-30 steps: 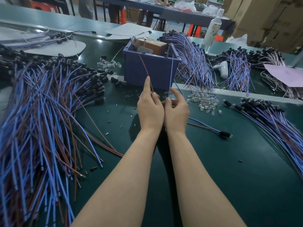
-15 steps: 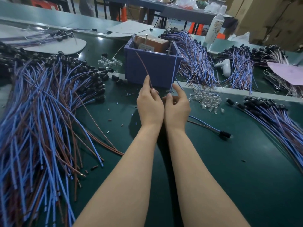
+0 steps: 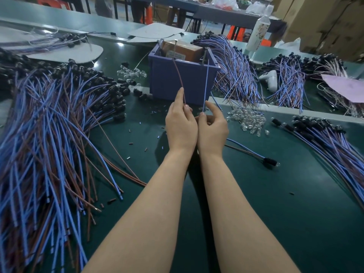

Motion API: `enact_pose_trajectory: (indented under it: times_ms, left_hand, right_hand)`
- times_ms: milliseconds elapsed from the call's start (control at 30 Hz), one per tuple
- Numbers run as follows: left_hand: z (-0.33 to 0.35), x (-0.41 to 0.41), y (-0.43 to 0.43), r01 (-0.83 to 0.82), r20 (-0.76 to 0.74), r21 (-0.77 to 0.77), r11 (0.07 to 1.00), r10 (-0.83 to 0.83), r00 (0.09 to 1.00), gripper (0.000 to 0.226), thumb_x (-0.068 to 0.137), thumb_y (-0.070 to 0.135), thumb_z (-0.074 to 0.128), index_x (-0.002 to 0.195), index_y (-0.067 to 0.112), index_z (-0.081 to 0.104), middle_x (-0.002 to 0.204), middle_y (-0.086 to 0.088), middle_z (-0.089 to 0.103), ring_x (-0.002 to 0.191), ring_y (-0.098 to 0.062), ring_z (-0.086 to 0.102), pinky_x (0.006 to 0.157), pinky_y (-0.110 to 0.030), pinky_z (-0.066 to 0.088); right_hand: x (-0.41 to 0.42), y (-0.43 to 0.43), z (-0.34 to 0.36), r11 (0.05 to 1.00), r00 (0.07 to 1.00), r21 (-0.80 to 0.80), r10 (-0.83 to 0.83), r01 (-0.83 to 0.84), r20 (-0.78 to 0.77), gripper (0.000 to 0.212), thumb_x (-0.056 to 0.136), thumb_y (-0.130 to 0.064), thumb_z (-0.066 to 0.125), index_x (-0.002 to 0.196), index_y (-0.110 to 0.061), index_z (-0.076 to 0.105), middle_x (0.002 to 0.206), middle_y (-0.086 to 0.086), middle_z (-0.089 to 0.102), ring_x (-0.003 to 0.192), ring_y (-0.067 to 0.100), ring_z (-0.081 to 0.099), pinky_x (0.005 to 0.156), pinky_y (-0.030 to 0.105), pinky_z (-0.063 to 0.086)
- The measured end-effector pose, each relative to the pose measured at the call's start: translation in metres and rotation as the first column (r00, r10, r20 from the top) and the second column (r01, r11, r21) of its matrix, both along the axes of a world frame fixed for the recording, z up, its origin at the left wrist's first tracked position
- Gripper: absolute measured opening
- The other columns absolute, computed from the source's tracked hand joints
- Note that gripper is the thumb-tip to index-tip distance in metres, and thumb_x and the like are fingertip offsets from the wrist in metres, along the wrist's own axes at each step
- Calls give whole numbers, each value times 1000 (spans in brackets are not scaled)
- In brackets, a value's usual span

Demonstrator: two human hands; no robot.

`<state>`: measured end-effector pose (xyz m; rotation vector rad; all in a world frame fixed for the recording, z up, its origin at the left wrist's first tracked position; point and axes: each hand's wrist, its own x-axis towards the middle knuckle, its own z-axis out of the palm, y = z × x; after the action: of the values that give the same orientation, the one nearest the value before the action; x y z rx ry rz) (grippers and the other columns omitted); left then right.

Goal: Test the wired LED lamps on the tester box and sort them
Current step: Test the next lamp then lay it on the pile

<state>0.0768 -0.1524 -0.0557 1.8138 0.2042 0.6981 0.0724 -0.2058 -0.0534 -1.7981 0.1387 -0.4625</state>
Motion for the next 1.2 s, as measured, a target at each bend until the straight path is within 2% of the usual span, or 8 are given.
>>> enact_pose_trajectory:
  times_ms: [133,267,500,867,1033,1200]
  left_hand:
    - [1,0,0,6,2,-6,1000,-6,1000,45,97,4,40,141,12,42,114,-16,62,105,-25,57,94,-23,38]
    - [1,-1,0,11,-7,-4,1000,-11,1000,46,97,4,40,141,13,42,114,-15,63,105,-25,57,95,-24,38]
    - [3,-2,-1,25,-15,-18,1000,-25,1000,46,97,4,39,142,13,41,113,-16,62,101,-25,57,94,-28,41]
    - [1,-1,-1,-1,-18,-9,1000,0,1000,46,97,4,40,142,14,40,113,-15,62,102,-23,57,88,-16,35]
    - [2,-3,-3,-7,-4,0,1000,7,1000,45,97,4,39,142,12,40,116,-17,62,109,-26,56,92,-21,36]
    - [2,-3,-3,-13,2,8,1000,13,1000,45,97,4,39,142,11,41,116,-17,62,108,-26,57,90,-18,35]
  right_hand:
    - [0,0,0,1000,1000,-6,-3,3,-3,33,92,-9,53,122,-18,62,81,-4,61,79,13,60,79,19,44]
    - [-1,1,1,1000,1000,-11,-2,2,-18,31,92,-10,53,120,-19,62,87,5,68,82,19,63,83,28,48]
    - [-1,2,2,1000,999,-6,-6,5,-31,31,91,-9,53,119,-18,64,84,4,66,80,18,62,86,35,49]
    - [-1,1,2,1000,999,6,3,-2,-39,30,91,-10,53,118,-18,64,89,9,70,82,21,64,86,34,50]
    - [-2,1,3,1000,999,9,2,-2,-37,30,90,-9,53,117,-19,64,87,7,70,80,20,64,85,35,50]
    - [-2,1,4,1000,999,21,0,1,-40,30,90,-8,53,116,-18,65,86,8,69,81,22,64,87,40,50]
